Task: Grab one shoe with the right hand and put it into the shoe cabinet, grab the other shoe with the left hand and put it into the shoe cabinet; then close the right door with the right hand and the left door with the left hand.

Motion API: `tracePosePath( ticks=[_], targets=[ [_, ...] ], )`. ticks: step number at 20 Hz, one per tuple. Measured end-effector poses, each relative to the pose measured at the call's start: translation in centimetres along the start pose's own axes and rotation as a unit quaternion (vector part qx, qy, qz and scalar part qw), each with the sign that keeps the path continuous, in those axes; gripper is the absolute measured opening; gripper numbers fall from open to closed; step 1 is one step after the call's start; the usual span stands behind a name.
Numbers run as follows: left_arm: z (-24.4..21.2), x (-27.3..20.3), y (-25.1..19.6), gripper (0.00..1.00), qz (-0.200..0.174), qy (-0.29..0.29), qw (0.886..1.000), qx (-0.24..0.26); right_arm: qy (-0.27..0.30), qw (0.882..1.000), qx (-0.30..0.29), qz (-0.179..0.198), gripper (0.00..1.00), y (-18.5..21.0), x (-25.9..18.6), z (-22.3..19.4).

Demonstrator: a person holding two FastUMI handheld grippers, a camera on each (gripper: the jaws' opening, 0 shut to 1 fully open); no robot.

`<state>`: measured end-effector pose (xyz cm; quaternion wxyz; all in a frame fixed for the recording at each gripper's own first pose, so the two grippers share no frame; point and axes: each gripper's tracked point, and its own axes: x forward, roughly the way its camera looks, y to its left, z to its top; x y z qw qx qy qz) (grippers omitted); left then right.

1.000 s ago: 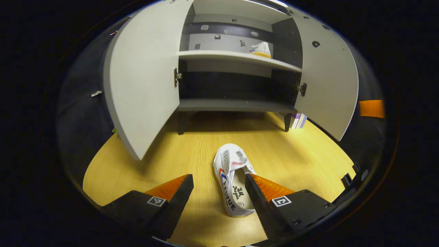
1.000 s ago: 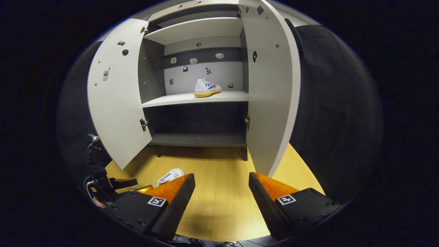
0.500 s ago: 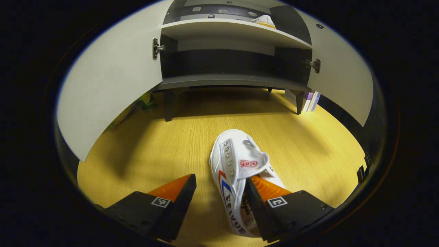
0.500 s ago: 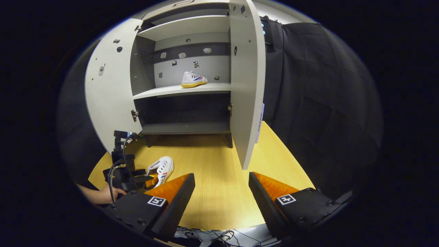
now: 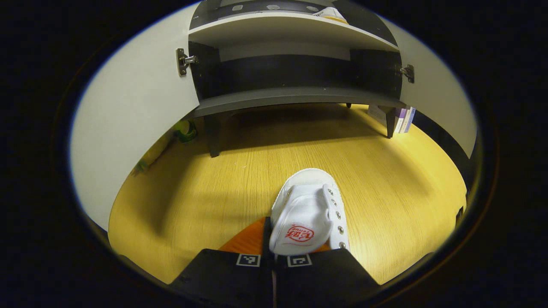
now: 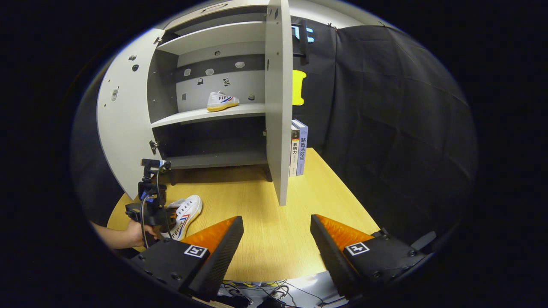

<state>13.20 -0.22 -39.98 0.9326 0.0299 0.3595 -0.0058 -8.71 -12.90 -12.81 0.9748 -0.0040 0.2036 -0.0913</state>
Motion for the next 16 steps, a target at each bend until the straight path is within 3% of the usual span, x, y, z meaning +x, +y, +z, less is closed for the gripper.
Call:
tracePosePath(
  ticks=[3, 7, 16],
  targets=[
    [0.4, -1.8, 0.1, 0.06, -0.002, 0.008, 1.000, -0.022, -0.005, 1.000, 0.008, -0.003, 1.00, -1.1, -0.2, 0.5],
    [4.1, -6.8, -0.2, 0.05, -0.009, -0.016, 0.999, -0.035, -0.018, 1.000, 0.015, 0.002, 1.00, -2.1, -0.1, 1.3],
    [22.0, -16.9, -1.2, 0.05, -0.028, -0.107, 0.994, -0.013, -0.056, 0.997, 0.049, 0.002, 1.00, -6.1, 0.8, 2.8]
  ],
)
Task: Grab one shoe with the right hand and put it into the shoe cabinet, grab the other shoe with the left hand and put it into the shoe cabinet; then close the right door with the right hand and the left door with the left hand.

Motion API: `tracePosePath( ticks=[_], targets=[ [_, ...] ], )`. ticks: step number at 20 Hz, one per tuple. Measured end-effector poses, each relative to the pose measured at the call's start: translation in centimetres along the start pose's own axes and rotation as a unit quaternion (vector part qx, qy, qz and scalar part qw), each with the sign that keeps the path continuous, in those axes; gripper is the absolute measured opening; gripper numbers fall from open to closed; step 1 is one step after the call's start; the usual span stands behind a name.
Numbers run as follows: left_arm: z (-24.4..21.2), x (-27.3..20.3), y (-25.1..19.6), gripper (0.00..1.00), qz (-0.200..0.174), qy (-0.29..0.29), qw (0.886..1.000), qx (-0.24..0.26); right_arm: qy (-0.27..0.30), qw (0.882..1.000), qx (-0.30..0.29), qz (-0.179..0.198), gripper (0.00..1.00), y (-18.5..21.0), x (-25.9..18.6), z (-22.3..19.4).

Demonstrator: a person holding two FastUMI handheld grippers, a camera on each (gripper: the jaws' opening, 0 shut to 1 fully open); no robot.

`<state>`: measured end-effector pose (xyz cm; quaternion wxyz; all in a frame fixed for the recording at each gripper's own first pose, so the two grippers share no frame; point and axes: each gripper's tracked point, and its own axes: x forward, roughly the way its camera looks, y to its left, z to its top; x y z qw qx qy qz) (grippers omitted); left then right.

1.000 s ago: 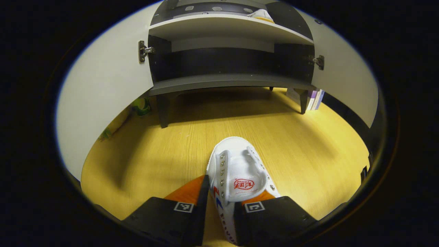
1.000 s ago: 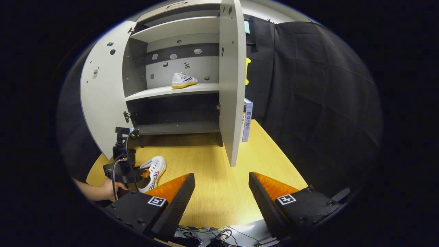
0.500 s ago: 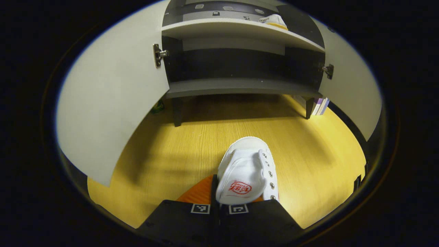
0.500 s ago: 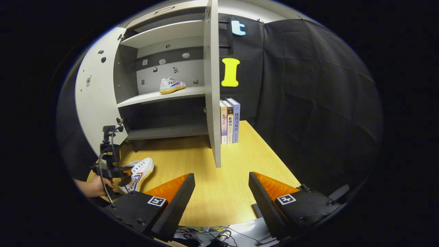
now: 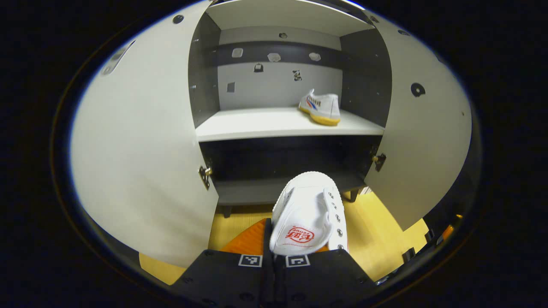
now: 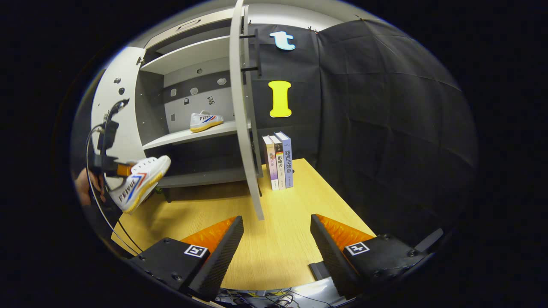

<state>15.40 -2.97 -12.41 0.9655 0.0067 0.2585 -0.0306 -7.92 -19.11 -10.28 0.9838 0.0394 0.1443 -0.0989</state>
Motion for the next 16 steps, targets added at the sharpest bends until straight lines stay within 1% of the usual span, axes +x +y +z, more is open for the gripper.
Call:
tracePosePath(
  ticks=[3, 4, 6, 7, 8, 10, 12, 13, 16],
  targets=[
    [7.4, 0.5, -0.1, 0.06, 0.002, -0.027, 1.000, 0.014, -0.019, 1.000, 0.010, -0.015, 1.00, -2.2, 0.4, 1.0],
    [9.6, 1.0, 0.2, 0.05, 0.010, -0.032, 0.999, 0.018, -0.024, 0.999, 0.016, -0.020, 1.00, -2.9, 0.5, 1.2],
    [13.4, 1.8, 1.2, 0.05, 0.049, -0.042, 0.997, 0.035, -0.031, 0.999, 0.020, -0.033, 1.00, -4.2, 0.7, 1.7],
    [15.1, 2.6, 1.4, 0.07, 0.057, -0.046, 0.996, 0.047, -0.037, 0.998, 0.014, -0.041, 1.00, -4.5, 1.2, 1.7],
    [16.3, 3.6, 1.3, 0.05, 0.059, -0.045, 0.996, 0.048, -0.044, 0.998, 0.009, -0.050, 0.99, -5.1, 1.4, 1.9],
    [18.3, 5.8, 1.2, 0.05, 0.055, -0.039, 0.997, 0.034, -0.052, 0.996, 0.010, -0.067, 0.99, -6.1, 1.4, 2.2],
    [20.6, 8.1, 1.7, 0.05, 0.064, -0.043, 0.996, 0.037, -0.045, 0.996, 0.027, -0.079, 0.99, -5.8, 2.6, 2.3],
    [21.5, 9.3, 1.9, 0.05, 0.068, -0.047, 0.996, 0.042, -0.044, 0.995, 0.036, -0.085, 0.99, -6.5, 2.8, 2.1],
    [22.6, 13.5, 2.6, 0.06, 0.069, -0.027, 0.997, 0.036, -0.047, 0.992, 0.046, -0.106, 0.99, -7.8, 2.5, 2.4]
  ],
)
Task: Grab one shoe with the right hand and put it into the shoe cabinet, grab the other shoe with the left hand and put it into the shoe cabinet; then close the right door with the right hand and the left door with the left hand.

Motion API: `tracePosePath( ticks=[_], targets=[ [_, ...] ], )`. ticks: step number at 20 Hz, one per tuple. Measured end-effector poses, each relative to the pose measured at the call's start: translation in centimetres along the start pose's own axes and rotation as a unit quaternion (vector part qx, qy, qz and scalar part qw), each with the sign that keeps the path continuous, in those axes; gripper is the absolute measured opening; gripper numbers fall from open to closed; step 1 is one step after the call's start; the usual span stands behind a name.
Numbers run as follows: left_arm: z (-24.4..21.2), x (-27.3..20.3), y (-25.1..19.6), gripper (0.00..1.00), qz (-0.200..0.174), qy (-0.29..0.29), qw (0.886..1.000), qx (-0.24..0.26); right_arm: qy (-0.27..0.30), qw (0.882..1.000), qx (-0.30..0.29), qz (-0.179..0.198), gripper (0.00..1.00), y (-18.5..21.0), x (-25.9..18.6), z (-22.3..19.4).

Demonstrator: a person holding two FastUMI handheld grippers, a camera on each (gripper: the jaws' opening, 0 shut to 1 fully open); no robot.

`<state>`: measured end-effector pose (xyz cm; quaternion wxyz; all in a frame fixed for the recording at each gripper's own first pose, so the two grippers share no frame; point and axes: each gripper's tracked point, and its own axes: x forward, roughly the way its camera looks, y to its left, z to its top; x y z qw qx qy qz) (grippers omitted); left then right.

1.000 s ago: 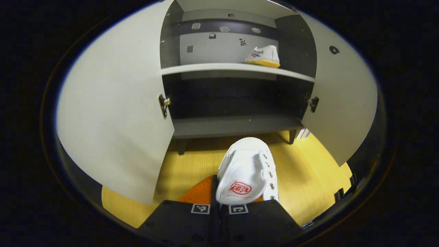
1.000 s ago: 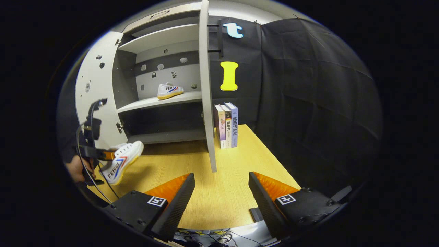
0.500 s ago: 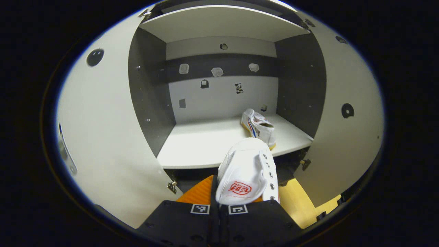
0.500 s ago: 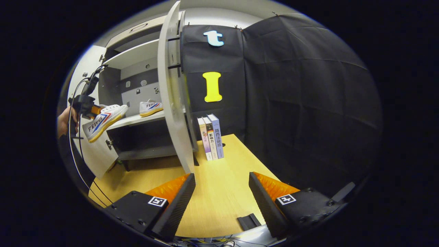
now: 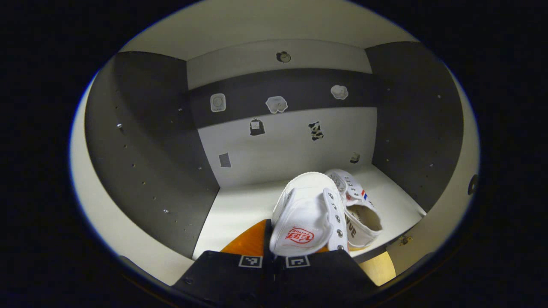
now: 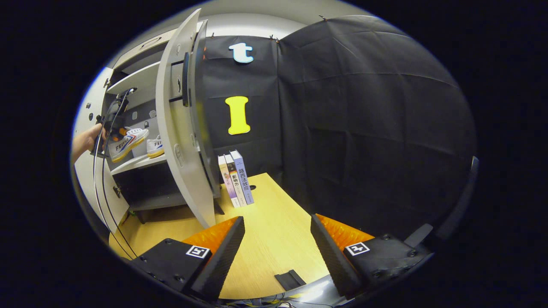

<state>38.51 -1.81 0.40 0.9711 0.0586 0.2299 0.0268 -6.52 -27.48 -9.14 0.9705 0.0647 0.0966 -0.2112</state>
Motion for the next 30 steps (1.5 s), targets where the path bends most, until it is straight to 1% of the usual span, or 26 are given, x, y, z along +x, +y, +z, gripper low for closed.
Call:
tracePosePath(
  ticks=[2, 4, 6, 10, 12, 13, 15, 17, 18, 20, 21, 22, 23, 24, 25, 26, 27, 28, 30],
  targets=[
    [0.3, 2.6, 0.7, 0.05, 0.007, 0.013, 1.000, -0.006, -0.010, 1.000, -0.007, -0.015, 0.99, -0.7, -0.3, 0.6],
    [0.5, 5.0, 1.5, 0.05, 0.020, 0.024, 1.000, 0.003, -0.010, 1.000, -0.009, -0.022, 0.99, -0.6, -0.5, 0.7],
    [0.3, 7.6, 1.8, 0.05, 0.022, 0.039, 0.999, 0.012, -0.006, 1.000, -0.016, -0.026, 0.99, -0.8, -0.5, 0.6],
    [-1.3, 10.9, 1.8, 0.05, 0.023, 0.075, 0.997, 0.006, 0.000, 0.999, -0.020, -0.041, 0.99, -1.3, -0.4, 0.3],
    [-1.3, 11.4, 1.8, 0.05, 0.022, 0.075, 0.997, 0.001, 0.001, 0.999, -0.023, -0.045, 0.99, -1.3, -0.3, 0.2],
    [-1.4, 11.4, 1.9, 0.05, 0.024, 0.077, 0.997, 0.007, -0.001, 0.999, -0.024, -0.047, 0.99, -1.3, -0.3, 0.2],
    [-1.3, 11.3, 1.7, 0.07, 0.025, 0.079, 0.997, 0.012, -0.002, 0.999, -0.022, -0.040, 0.99, -0.6, 0.0, 0.2],
    [-1.2, 10.8, 1.5, 0.12, 0.020, 0.074, 0.997, 0.007, -0.004, 0.999, -0.023, -0.033, 0.99, -0.2, 0.4, 0.4],
    [-1.2, 10.2, 1.6, 0.18, 0.020, 0.071, 0.997, 0.004, -0.007, 0.999, -0.024, -0.030, 0.99, 0.0, 0.6, 0.6],
    [-0.9, 8.3, 1.7, 0.19, 0.011, 0.063, 0.998, 0.002, -0.013, 0.999, -0.023, -0.022, 0.99, 0.4, 1.0, 1.2],
    [-0.6, 7.2, 1.8, 0.30, 0.007, 0.054, 0.998, 0.004, -0.017, 1.000, -0.021, -0.016, 0.99, 0.7, 1.1, 1.5],
    [-0.4, 5.9, 1.7, 0.36, 0.003, 0.046, 0.999, 0.006, -0.020, 1.000, -0.020, -0.009, 0.99, 1.0, 1.4, 1.7],
    [-0.1, 4.5, 1.8, 0.53, 0.001, 0.034, 0.999, 0.008, -0.023, 1.000, -0.020, -0.003, 0.99, 1.2, 1.7, 2.0],
    [0.2, 2.6, 1.5, 0.66, -0.007, 0.019, 1.000, 0.007, -0.025, 0.999, -0.020, 0.005, 0.99, 1.4, 1.9, 2.4],
    [0.6, 1.0, 1.2, 0.70, -0.011, 0.005, 1.000, 0.005, -0.030, 0.999, -0.020, 0.013, 0.99, 1.7, 2.1, 2.9],
    [0.9, -0.8, 1.0, 0.79, -0.018, -0.010, 1.000, 0.002, -0.034, 0.999, -0.020, 0.021, 0.99, 1.9, 2.3, 3.5],
    [1.2, -2.7, 0.5, 0.83, -0.023, -0.029, 0.999, 0.000, -0.040, 0.999, -0.021, 0.030, 0.99, 2.2, 2.4, 4.1],
    [1.6, -4.7, 0.2, 0.92, -0.030, -0.048, 0.998, -0.003, -0.046, 0.998, -0.023, 0.037, 0.99, 2.3, 2.6, 4.8],
    [2.0, -9.1, -0.4, 0.98, -0.036, -0.087, 0.996, -0.007, -0.056, 0.997, -0.026, 0.054, 0.99, 2.7, 3.0, 6.0]
  ],
)
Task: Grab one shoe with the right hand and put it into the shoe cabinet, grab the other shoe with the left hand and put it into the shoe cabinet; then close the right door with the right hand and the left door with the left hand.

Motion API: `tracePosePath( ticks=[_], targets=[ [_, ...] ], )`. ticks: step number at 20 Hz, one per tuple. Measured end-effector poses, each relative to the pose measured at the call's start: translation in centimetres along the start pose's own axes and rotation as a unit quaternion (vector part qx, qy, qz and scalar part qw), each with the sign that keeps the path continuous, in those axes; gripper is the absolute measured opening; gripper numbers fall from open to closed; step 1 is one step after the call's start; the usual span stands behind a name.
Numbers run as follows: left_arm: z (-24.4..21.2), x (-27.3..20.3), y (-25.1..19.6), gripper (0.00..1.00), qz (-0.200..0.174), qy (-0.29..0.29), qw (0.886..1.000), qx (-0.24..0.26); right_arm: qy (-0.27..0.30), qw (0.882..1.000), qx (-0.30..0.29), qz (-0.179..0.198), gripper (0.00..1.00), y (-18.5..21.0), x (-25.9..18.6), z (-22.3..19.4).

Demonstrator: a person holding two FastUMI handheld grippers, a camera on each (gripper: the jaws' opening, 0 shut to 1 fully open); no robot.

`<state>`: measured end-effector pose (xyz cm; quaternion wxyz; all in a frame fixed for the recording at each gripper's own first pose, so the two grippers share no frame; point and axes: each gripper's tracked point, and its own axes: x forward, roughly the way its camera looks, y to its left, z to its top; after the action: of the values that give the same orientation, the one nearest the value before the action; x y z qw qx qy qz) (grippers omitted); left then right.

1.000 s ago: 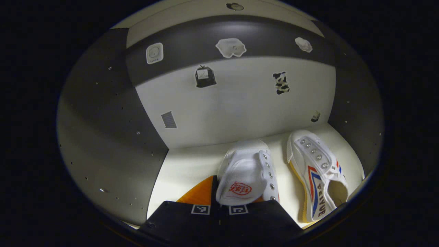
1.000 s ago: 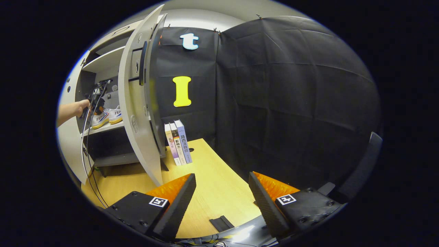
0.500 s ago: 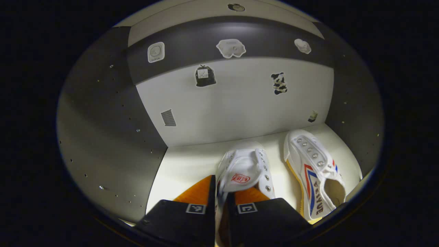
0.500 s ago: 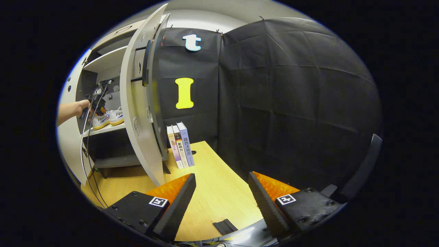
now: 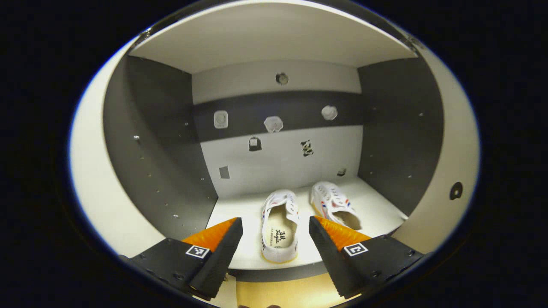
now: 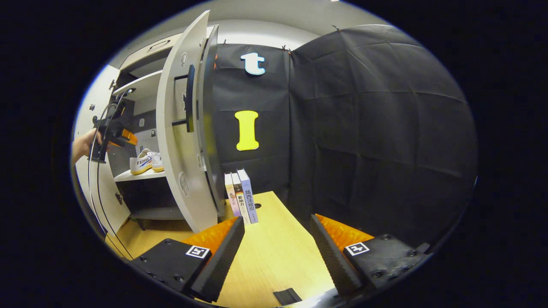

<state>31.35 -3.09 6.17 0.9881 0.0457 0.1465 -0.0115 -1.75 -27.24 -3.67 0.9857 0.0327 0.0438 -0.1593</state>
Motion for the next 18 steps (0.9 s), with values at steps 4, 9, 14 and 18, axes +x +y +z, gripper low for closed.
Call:
tracePosePath(
  ticks=[4, 9, 14, 18],
  targets=[
    [1.2, -8.4, -1.7, 0.97, -0.012, -0.081, 0.996, -0.028, -0.016, 0.999, 0.003, 0.035, 0.99, 0.4, 1.1, 2.4],
    [-2.2, -16.4, -0.8, 0.97, 0.016, -0.126, 0.990, -0.062, -0.035, 0.996, -0.002, 0.082, 0.99, 0.7, 2.2, 4.9],
    [-9.3, -21.5, -0.4, 0.98, 0.056, -0.123, 0.989, -0.057, -0.051, 0.994, -0.002, 0.095, 0.99, 1.4, 3.7, 7.2],
    [-14.2, -23.6, -1.7, 0.97, 0.067, -0.112, 0.988, -0.085, -0.059, 0.993, 0.017, 0.102, 0.98, 2.1, 5.8, 8.8]
  ],
)
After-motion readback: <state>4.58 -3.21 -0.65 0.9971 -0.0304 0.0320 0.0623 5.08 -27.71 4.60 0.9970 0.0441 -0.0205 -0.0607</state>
